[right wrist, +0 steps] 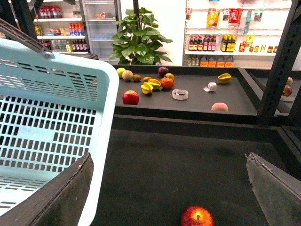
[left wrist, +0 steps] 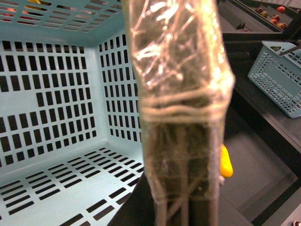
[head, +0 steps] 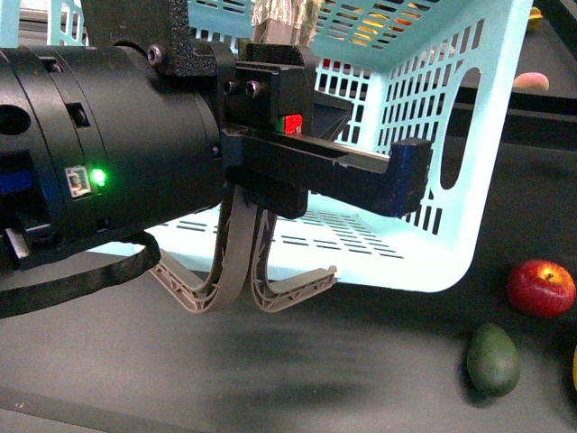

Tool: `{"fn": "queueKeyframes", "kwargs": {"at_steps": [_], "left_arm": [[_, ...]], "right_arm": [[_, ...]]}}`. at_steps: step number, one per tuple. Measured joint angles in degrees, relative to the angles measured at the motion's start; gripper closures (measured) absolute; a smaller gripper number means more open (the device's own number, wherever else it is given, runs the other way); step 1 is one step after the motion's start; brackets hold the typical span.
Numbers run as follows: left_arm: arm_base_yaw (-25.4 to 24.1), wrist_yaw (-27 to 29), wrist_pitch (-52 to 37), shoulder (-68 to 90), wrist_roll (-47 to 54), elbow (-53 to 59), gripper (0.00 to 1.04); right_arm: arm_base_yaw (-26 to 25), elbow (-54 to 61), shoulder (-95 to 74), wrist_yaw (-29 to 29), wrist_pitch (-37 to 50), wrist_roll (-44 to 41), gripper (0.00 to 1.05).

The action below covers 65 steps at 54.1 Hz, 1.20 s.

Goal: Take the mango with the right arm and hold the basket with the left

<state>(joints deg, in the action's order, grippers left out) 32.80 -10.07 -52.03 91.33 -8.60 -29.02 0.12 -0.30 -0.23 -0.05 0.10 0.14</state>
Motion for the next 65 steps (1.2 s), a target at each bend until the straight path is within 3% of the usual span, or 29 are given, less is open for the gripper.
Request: {"fn": "queueKeyframes", "kwargs": {"at_steps": [44,50,59,65], "left_arm": [[0.15,1.6,1.22,0.0,1.33,0.0,0.97],[0.15,1.57,1.22,0.0,1.36,0.0,0.97],[0.15,1.95,1.22,0.0,1.46,0.0,0.98],[0.15,1.97,1.22,0.0,1.46,0.0,0.98]], "right_arm": [[0.07,0.02,0.02,0.48,0.15,0.17,0.08],[-1.14,0.09,-3.63,2.89,8.59,3.17,0.08],[-10.19,-0.2,-26.12,-5.27,26.95,4.07,0.08],[-12.94,-1.29,-43.1,-6.93,39.08,1.22,0.08]]}}
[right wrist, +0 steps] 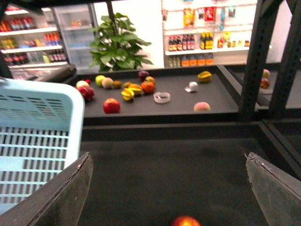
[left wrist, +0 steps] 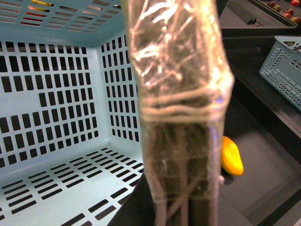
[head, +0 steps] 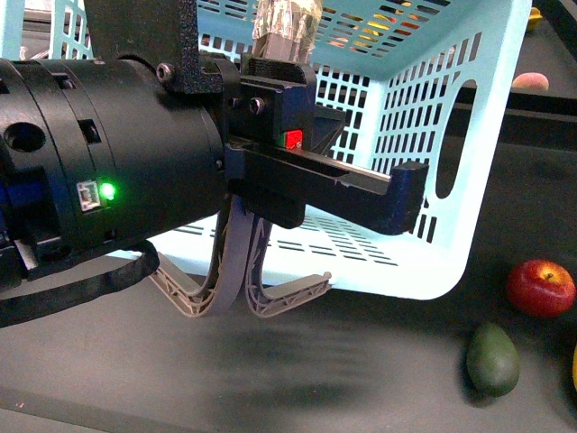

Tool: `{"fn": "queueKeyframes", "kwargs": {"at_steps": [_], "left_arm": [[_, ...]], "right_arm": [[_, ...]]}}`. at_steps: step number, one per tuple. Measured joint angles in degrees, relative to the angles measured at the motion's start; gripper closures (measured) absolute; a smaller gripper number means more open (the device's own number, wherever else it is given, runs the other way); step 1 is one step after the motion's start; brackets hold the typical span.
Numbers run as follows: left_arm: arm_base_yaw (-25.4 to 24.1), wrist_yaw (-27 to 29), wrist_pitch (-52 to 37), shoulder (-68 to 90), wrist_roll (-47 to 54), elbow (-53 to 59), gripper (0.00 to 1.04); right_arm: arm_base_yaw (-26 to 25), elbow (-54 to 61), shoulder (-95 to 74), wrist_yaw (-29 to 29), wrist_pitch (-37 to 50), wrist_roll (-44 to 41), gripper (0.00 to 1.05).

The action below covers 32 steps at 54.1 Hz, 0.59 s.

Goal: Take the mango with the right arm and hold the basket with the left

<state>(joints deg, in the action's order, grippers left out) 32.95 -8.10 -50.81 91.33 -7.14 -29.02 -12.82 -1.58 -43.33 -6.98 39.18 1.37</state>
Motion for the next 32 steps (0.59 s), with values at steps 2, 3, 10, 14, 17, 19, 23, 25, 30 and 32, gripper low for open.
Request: {"fn": "queueKeyframes", "kwargs": {"at_steps": [2,3,10,14,17,19,23,25,30,32], "left_arm": [[0.0,0.0,0.0,0.0,-0.02,0.0,0.98],[0.0,0.0,0.0,0.0,0.0,0.0,0.98],[0.0,-0.02,0.0,0.0,0.04,0.0,0.98],[0.0,-0.02,0.0,0.0,0.02,0.0,0.98],[0.0,-0.02,0.0,0.0,0.04,0.0,0.98],[0.0,-0.02,0.0,0.0,0.07,0.0,0.98],[0.0,-0.02,0.0,0.0,0.04,0.0,0.98],[0.0,-0.02,0.0,0.0,0.04,0.0,0.98],[0.0,-0.02,0.0,0.0,0.04,0.0,0.98],[0.0,-0.02,0.0,0.0,0.07,0.0,0.98]], "right_arm": [[-0.87,-0.83,-5.9,-0.87,3.58,-1.03,0.08],[-1.42,-1.57,-9.81,-1.38,5.57,-1.46,0.08],[-4.22,-5.92,-29.09,-3.58,11.87,-4.07,0.08],[-5.27,-7.78,-37.83,-4.11,13.99,-5.14,0.08],[-5.84,-9.01,-44.15,-4.37,15.58,-6.25,0.08],[-6.1,-9.64,-47.54,-4.35,16.85,-6.97,0.08],[-6.82,-11.04,-53.79,-4.42,19.19,-8.24,0.08],[-7.06,-11.52,-55.67,-4.37,19.85,-8.57,0.08],[-8.07,-13.14,-62.58,-4.44,22.67,-9.86,0.08],[-8.48,-13.68,-65.0,-4.46,23.74,-10.21,0.08]]}}
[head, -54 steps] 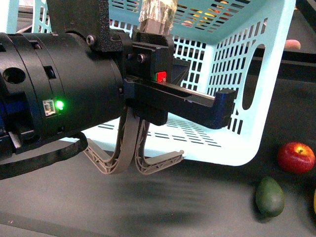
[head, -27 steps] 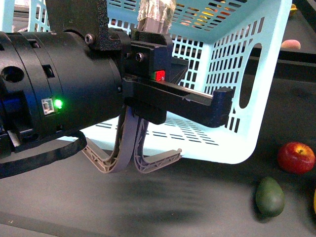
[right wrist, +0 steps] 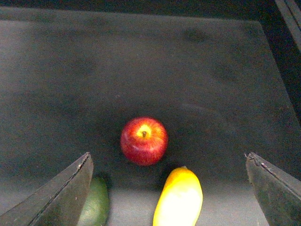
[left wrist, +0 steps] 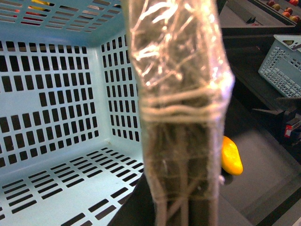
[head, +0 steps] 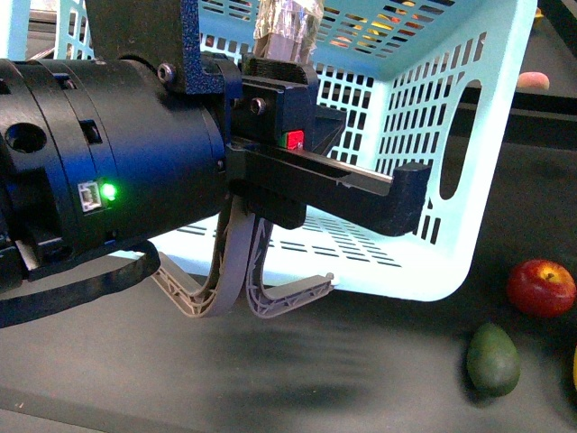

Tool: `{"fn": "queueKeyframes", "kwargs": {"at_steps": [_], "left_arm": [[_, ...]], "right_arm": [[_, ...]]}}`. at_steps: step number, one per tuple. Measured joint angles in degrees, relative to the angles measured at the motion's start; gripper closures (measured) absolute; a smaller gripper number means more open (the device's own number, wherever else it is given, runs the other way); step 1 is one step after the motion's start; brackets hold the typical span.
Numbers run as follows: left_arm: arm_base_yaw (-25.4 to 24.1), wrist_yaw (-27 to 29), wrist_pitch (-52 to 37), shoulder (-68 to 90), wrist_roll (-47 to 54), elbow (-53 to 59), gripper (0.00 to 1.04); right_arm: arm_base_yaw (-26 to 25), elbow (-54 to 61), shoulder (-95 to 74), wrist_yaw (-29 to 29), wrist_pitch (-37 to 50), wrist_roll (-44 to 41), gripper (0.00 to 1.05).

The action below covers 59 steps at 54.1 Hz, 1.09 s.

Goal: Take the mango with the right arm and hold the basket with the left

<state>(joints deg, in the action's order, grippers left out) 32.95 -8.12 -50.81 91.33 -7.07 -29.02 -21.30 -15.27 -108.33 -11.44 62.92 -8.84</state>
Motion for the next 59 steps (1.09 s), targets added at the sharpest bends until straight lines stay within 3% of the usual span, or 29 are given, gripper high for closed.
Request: {"fn": "queueKeyframes", "kwargs": {"at_steps": [31,59], "left_arm": [[0.0,-0.02,0.0,0.0,0.0,0.0,0.98],[0.0,0.0,0.0,0.0,0.0,0.0,0.98]], "right_arm": [[-4.59,-8.26,-28.81,2.51,10.32,-3.8,0.08],[-4.2,-17.27,-42.32,7.32,11.41,-2.99,0.08]]}}
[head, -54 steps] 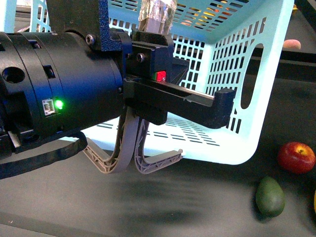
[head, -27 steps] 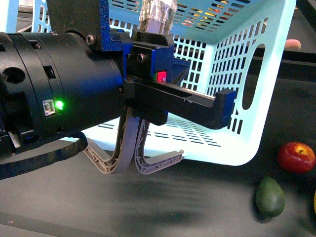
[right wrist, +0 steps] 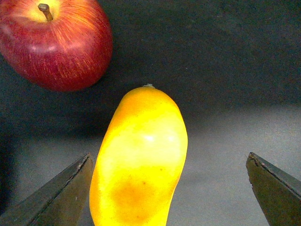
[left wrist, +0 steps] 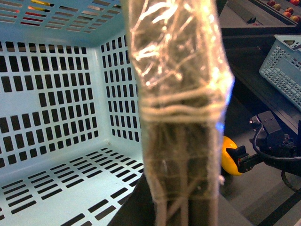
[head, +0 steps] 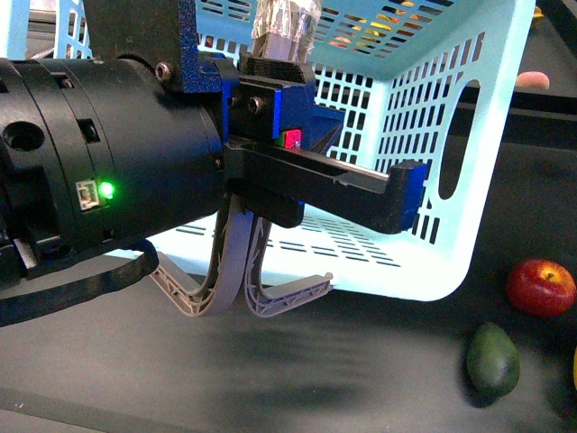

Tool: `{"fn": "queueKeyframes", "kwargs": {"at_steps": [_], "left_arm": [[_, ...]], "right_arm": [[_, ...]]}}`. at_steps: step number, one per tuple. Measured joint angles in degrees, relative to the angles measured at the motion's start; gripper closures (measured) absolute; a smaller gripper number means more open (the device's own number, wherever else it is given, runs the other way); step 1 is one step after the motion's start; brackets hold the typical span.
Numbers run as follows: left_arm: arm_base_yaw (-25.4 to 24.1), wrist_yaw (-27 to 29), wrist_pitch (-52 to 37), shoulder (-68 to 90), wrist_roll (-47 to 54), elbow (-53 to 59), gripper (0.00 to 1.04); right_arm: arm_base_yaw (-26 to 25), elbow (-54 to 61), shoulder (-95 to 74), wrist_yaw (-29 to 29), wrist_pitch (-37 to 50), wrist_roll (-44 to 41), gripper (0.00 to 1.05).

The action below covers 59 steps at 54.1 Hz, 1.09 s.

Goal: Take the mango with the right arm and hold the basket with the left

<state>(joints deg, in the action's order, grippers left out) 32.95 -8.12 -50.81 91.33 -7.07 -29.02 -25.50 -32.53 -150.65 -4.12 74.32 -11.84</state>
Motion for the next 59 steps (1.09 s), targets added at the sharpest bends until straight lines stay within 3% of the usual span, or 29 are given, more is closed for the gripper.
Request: {"fn": "queueKeyframes", "kwargs": {"at_steps": [59], "left_arm": [[0.0,0.0,0.0,0.0,0.02,0.0,0.98]], "right_arm": [[3.54,-12.48,-12.04,4.04,-4.46,2.05,0.08]]}}
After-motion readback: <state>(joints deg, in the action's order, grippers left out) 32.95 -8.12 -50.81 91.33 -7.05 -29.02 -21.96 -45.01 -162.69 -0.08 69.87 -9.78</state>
